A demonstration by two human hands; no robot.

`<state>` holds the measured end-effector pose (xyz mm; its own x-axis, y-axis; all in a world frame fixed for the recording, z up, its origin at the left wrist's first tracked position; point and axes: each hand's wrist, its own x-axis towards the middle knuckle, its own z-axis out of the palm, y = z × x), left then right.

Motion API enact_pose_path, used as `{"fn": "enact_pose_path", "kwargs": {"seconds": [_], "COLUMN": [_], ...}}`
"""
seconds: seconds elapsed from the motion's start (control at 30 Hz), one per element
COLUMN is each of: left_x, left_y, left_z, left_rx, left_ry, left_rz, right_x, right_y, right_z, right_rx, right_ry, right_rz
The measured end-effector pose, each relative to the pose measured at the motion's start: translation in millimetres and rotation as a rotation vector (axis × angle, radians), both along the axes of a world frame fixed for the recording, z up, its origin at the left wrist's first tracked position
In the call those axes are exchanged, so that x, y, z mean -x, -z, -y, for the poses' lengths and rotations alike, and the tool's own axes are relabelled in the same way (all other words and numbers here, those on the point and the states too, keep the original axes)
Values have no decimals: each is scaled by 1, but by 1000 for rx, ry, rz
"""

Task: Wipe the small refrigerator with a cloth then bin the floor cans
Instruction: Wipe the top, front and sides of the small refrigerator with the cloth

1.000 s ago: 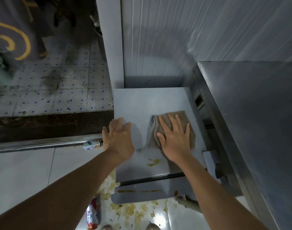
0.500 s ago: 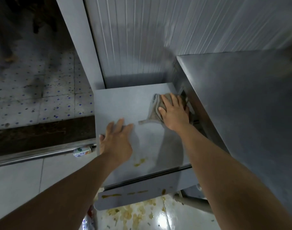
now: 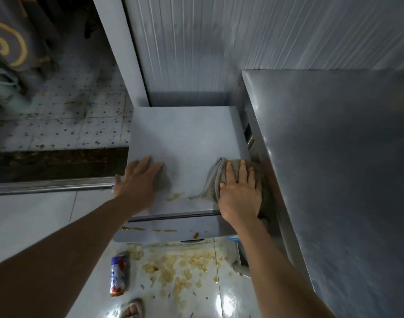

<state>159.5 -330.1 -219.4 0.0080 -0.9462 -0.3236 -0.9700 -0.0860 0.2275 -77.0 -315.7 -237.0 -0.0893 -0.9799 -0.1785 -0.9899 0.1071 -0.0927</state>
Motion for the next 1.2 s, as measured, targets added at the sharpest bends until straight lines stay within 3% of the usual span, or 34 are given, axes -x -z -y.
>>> {"fn": "enact_pose_path", "kwargs": {"seconds": [0.23,0.47,0.63,0.83,0.93,1.0,1.1,1.2], "left_x": [-16,-33,-53,-74,-77,-75,-75,-79], "left_y": [11,5,13,7,3,3,7,10], "left_z": [-8,-15,-36,-34,-39,-44,-43,-41], "left_rx": [22,71,110,93,38,33,55,41], "left_ry": [4,75,-20,-153,-164,-119,-118,-148], "left_rz": [-78,-178,-402,-605,-660,-678,-643,-668], "right_x": [-8,-27,-65,-158,-146,-110,-66,-92], "right_y": [0,7,9,10,10,11,10,9], "right_z": [49,-12,11,-12,-16,-11,0,-3], "right_rx": [-40,86,83,142,113,108,68,71], "right_ry": [42,-124,63,-236,-439,-371,-54,38], "right_rz": [45,-39,24,84,60,16,-39,-23]}}
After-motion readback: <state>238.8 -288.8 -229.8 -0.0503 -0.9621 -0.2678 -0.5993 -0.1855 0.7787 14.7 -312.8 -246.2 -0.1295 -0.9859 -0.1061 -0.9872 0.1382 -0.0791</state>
